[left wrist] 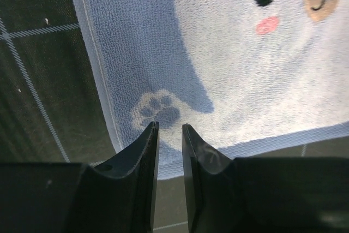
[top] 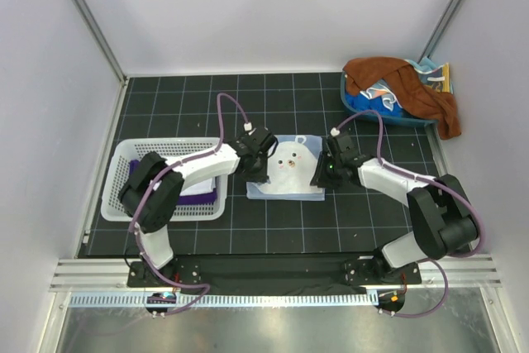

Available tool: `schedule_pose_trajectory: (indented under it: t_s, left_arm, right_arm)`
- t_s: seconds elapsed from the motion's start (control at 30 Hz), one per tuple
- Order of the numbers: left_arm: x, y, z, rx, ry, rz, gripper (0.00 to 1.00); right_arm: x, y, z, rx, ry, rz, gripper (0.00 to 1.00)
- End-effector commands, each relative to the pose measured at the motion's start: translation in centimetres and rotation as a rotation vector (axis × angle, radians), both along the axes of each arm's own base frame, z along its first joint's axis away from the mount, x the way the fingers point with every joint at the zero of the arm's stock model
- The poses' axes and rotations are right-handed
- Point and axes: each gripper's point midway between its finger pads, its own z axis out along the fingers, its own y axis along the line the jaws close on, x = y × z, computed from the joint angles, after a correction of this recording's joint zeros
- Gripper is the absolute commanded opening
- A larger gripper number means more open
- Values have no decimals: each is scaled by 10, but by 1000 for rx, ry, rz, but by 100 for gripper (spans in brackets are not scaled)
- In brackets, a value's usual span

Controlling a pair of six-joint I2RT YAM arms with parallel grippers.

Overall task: Fold and stack the towels
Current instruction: Fold the towel

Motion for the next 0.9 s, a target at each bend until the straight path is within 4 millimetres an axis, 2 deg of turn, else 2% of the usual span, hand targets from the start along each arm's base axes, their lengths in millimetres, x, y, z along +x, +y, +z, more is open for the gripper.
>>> schedule_pose_trajectory:
  t_s: [0.0, 0.13, 0.27, 0.5, 0.63, 0.73, 0.83, 0.87]
  left_arm:
    - [8, -4, -3, -11, -45, 18, 27]
    - [-3, -3, -17, 5, -27, 11, 27]
    - [-20, -5, -26, 28, -13, -2, 26]
    - [-50, -17, -34, 40, 2, -37, 25]
    - [-66, -27, -27, 19, -3, -59, 25]
    - [-73, -27, -19, -1, 1, -60, 25]
    - [-67, -26, 4, 5, -40, -67, 27]
    - [-57, -29, 22, -4, -87, -68, 28]
  right_arm:
    - [2, -9, -10, -28, -18, -61, 35]
    - [-11, -17, -21, -52, 7, -76, 35]
    - [-19, -23, -18, -66, 10, -81, 35]
    - [-30, -40, 2, -109, -37, -105, 35]
    - [-41, -40, 12, -80, -42, -102, 35]
    - [-43, -41, 22, -68, -53, -103, 35]
    - [-39, -39, 44, -57, -89, -94, 36]
    - [-36, -38, 51, -54, -104, -86, 36]
